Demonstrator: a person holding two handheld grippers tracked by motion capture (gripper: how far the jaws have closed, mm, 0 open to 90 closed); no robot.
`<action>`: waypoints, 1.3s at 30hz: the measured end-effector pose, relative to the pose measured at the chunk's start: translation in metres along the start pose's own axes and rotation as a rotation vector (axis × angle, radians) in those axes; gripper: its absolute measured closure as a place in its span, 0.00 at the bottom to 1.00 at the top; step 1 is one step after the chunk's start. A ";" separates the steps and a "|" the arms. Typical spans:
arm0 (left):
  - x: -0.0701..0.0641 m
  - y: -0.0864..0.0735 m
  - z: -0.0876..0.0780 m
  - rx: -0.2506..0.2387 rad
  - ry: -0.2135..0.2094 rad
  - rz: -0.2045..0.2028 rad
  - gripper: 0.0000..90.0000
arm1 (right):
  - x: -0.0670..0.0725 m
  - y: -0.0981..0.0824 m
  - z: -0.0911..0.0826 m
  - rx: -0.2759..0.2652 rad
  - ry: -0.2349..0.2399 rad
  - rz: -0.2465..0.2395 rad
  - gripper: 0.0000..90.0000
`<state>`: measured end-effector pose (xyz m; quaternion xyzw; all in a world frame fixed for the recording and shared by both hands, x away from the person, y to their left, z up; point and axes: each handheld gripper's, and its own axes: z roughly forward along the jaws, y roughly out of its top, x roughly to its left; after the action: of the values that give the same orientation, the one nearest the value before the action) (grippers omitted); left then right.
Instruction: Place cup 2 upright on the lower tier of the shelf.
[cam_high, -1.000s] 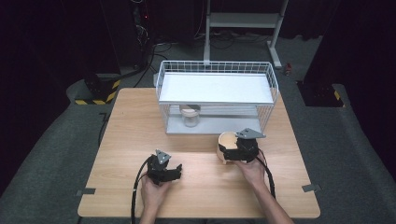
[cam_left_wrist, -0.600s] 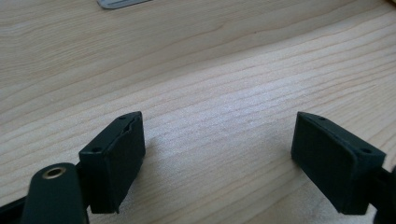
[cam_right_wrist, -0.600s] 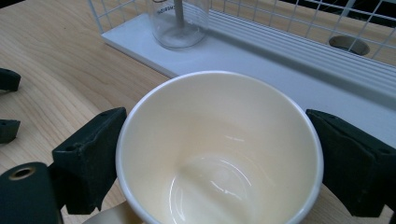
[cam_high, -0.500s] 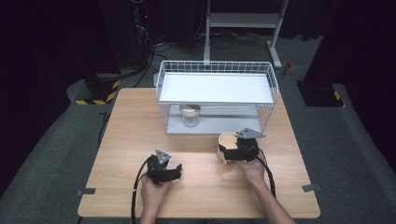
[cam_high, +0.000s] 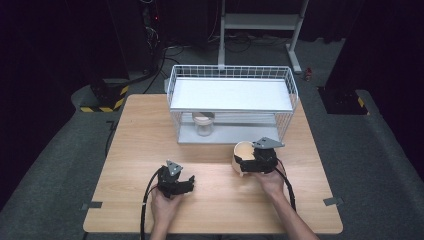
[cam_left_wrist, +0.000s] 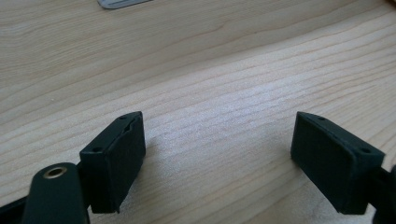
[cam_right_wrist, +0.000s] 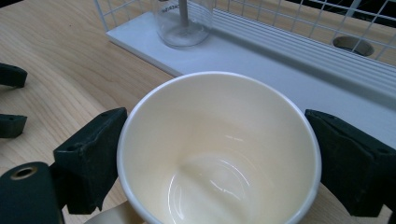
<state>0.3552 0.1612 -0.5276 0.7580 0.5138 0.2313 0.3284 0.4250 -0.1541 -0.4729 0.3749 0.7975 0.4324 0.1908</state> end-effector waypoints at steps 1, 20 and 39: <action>0.000 0.000 0.000 0.000 0.000 -0.001 0.20 | 0.000 0.000 0.000 0.000 0.003 0.002 0.11; 0.000 0.000 0.000 0.001 0.001 -0.004 0.21 | -0.013 0.007 -0.007 0.006 0.016 0.007 0.11; 0.000 0.000 0.000 -0.002 0.007 -0.004 0.22 | -0.032 0.017 -0.006 0.012 0.003 0.024 0.11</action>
<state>0.3550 0.1616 -0.5275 0.7558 0.5163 0.2339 0.3280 0.4492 -0.1761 -0.4559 0.3849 0.7959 0.4304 0.1819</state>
